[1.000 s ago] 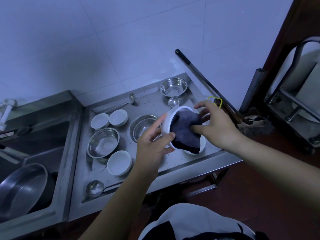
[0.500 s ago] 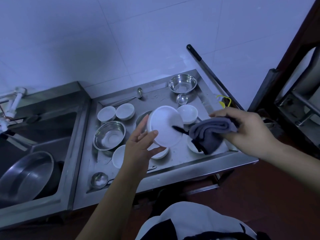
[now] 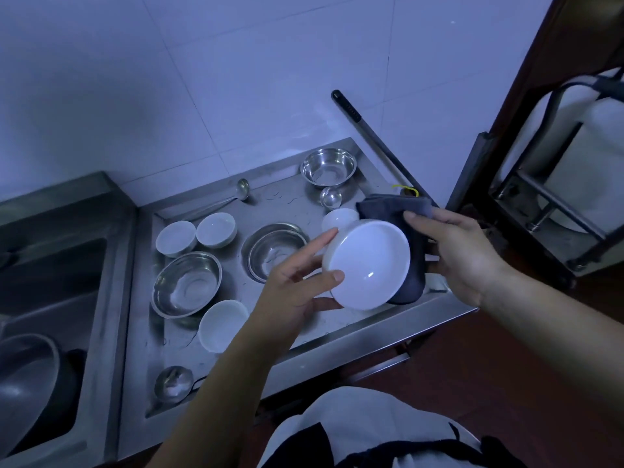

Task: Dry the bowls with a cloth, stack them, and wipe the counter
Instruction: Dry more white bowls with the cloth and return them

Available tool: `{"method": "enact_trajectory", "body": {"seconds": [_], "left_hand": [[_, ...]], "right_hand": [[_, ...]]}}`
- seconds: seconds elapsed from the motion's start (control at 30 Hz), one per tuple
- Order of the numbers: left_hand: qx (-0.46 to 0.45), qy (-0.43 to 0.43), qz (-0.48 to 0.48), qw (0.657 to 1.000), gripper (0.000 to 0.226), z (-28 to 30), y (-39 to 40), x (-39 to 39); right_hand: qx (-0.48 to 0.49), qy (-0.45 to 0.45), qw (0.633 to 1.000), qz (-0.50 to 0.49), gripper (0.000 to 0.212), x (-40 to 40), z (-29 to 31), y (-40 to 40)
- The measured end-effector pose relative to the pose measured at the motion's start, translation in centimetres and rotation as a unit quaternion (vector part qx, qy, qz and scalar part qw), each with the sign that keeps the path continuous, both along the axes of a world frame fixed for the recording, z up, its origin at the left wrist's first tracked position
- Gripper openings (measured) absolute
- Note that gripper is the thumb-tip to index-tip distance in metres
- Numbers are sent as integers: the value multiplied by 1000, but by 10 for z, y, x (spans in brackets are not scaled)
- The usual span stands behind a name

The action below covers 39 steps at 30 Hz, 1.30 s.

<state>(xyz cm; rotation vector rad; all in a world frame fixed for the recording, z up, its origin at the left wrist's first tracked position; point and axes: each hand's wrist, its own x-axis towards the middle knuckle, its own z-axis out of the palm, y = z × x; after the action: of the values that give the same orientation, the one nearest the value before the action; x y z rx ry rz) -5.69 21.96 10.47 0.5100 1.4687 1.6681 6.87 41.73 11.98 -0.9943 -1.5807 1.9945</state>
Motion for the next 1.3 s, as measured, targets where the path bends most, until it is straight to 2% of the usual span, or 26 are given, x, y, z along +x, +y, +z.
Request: {"method": "enact_trajectory", "body": {"seconds": [0.17, 0.3, 0.4, 0.47, 0.53, 0.57, 0.63, 0.67, 0.73, 0.83, 0.9, 1.03, 1.13, 1.2, 1.23, 1.3], "left_hand": [[7, -31, -19, 999, 51, 4, -14, -25], [11, -64, -62, 996, 45, 9, -20, -41], [16, -88, -29, 996, 40, 5, -15, -51], [-17, -50, 17, 998, 43, -11, -7, -61], [-42, -28, -34, 998, 63, -27, 0, -62], [-33, -61, -96, 993, 68, -34, 2, -59], [4, -170, -168, 971, 59, -45, 4, -50], [19, -210, -182, 961, 52, -49, 4, -47], [15, -225, -177, 958, 34, -54, 7, -43], [-34, -193, -168, 966, 19, -61, 15, -38], [-58, -174, -169, 968, 15, -65, 20, -34], [-88, -165, -154, 970, 17, -75, 20, -31], [-110, -111, -5, 988, 6, -84, 16, -37], [-82, -34, 105, 990, 20, -75, 9, -45], [-50, 5, 110, 993, 25, -63, 5, -46], [23, 65, 16, 997, 21, -38, 3, -38]], "right_hand": [[79, -24, 986, 141, 24, -10, 8, -18], [175, -62, 975, 121, 25, -21, 6, -26], [99, -69, 990, 67, 29, -32, 4, -29], [18, -68, 997, 35, 31, -37, 4, -27], [-51, -54, 997, 33, 45, -36, 5, -26], [-74, -46, 995, 39, 60, -35, 6, -26], [-82, -45, 994, 46, 84, -32, 10, -25], [-77, -52, 995, 39, 84, -29, 11, -24], [-72, -69, 995, 4, 70, -24, 15, -25], [-59, -96, 993, -46, 39, -18, 16, -32], [-56, -114, 988, -86, 29, -13, 8, -36], [-56, -132, 973, -180, 30, -4, -13, -42], [0, -137, 956, -258, 32, 2, -25, -47], [74, -151, 943, -287, 36, 5, -27, -53], [109, -160, 936, -293, 38, 5, -27, -57], [163, -169, 925, -299, 40, 2, -29, -67]]}}
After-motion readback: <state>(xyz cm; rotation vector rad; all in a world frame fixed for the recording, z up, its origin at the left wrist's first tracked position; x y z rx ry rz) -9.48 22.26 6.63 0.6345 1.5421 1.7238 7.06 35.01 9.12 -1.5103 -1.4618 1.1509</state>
